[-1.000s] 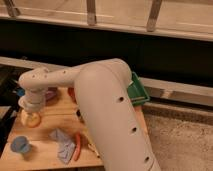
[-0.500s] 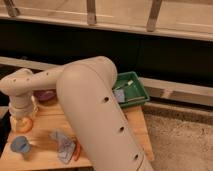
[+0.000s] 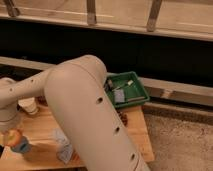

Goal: Place apple in plastic cup

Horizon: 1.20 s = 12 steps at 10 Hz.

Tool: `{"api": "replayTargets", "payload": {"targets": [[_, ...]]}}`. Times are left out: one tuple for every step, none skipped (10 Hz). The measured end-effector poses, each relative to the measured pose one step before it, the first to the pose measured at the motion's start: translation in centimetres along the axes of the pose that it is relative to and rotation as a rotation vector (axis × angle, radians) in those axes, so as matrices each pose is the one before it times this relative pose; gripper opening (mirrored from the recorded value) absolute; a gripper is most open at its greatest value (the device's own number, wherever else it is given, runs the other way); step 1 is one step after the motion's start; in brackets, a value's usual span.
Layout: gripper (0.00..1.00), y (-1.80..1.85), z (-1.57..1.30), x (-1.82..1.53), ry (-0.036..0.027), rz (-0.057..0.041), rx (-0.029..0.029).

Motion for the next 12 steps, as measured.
{"api": "replayTargets", "payload": {"targets": [[0.0, -0.073, 0.302, 0.214, -0.00048, -0.00128, -0.01305], [0.0, -0.159, 0.313, 0.194, 0.00164, 0.00081, -0.0119], [0.06, 0.032, 0.367, 0.067, 0.00188, -0.00038, -0.01278], [0.15, -0.057, 0.242, 0.054, 0.00091, -0.00007, -0.00813], [0.23, -0.093, 0.158, 0.039, -0.00028, 0.00092, -0.00629], [0.33, -0.126, 0.117, 0.038, -0.00017, 0.00209, -0.0065], [0.46, -0.019, 0.298, 0.065, 0.00374, 0.00025, -0.00725], [0.56, 0.096, 0.261, 0.022, 0.00356, -0.00038, -0.00643], [0.63, -0.055, 0.22, 0.034, 0.0026, 0.00138, -0.0047], [0.67, -0.095, 0.213, 0.009, 0.00193, 0.00222, -0.00506], [0.67, -0.135, 0.06, -0.044, -0.00036, 0.00289, -0.00326], [0.67, -0.116, 0.033, -0.012, -0.00012, -0.00134, -0.00049]]}}
